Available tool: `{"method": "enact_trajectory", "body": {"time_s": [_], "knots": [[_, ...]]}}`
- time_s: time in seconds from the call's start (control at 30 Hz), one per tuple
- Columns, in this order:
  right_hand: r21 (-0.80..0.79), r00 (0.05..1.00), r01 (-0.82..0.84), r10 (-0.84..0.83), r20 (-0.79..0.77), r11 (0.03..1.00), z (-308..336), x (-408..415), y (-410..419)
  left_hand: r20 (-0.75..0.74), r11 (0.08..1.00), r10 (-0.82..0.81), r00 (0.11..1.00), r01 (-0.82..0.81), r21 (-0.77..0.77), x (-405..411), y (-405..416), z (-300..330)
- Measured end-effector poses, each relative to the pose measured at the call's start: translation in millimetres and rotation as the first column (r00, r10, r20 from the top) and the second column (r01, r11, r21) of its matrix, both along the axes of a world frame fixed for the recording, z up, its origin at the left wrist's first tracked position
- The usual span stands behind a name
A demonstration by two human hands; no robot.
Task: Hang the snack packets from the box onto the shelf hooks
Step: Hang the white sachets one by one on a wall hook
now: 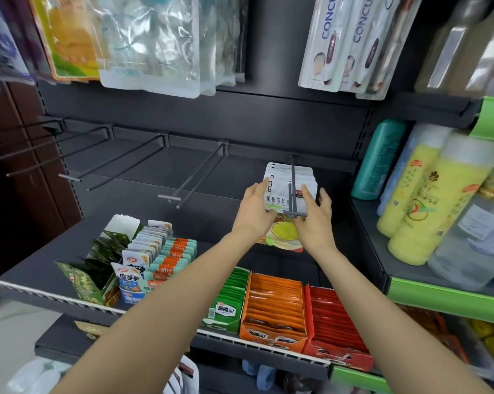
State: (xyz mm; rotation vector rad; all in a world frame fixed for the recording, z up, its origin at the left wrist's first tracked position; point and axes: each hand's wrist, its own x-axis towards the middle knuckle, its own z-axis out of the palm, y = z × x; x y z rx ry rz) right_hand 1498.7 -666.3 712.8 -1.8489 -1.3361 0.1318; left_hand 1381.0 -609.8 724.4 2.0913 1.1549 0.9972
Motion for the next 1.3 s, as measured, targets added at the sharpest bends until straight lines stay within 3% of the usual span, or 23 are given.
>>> {"method": "enact_trajectory", "body": {"time_s": [0.17,0.37,0.6,0.77,0.87,1.0,1.1,1.3], "knots": [[0.055,1.000,0.009,-0.008,-0.023,0.998,-6,-35,-45,0.083,1.000,-0.017,0.996,0.019,-0.022,-46,-48,-11],[-0.136,0.982,-0.166,0.151,-0.112,0.977,-49,-115,-107,0.051,0.992,-0.037,0.998,0.043,-0.116,-138,-101,-49],[-0.371,0.969,-0.222,0.162,-0.184,0.902,-112,-204,-156,-0.255,0.963,-0.115,0.960,0.045,-0.266,-237,-135,-113],[-0.511,0.958,-0.282,0.210,-0.195,0.812,-142,-240,-167,-0.464,0.896,-0.359,0.810,0.161,-0.413,-259,-144,-183],[-0.505,0.961,-0.245,0.139,-0.238,0.828,-154,-251,-169,-0.581,0.895,-0.389,0.715,0.143,-0.423,-258,-149,-210],[-0.499,0.976,-0.166,0.069,-0.208,0.851,-165,-257,-166,-0.596,0.914,-0.276,0.754,0.013,-0.406,-252,-160,-216],[-0.502,0.977,-0.154,0.057,-0.204,0.851,-171,-256,-166,-0.571,0.938,-0.244,0.784,0.042,-0.344,-255,-166,-209],[-0.468,0.987,-0.102,0.031,-0.157,0.878,-174,-258,-168,-0.337,0.960,-0.102,0.936,0.004,-0.281,-287,-164,-185]]}}
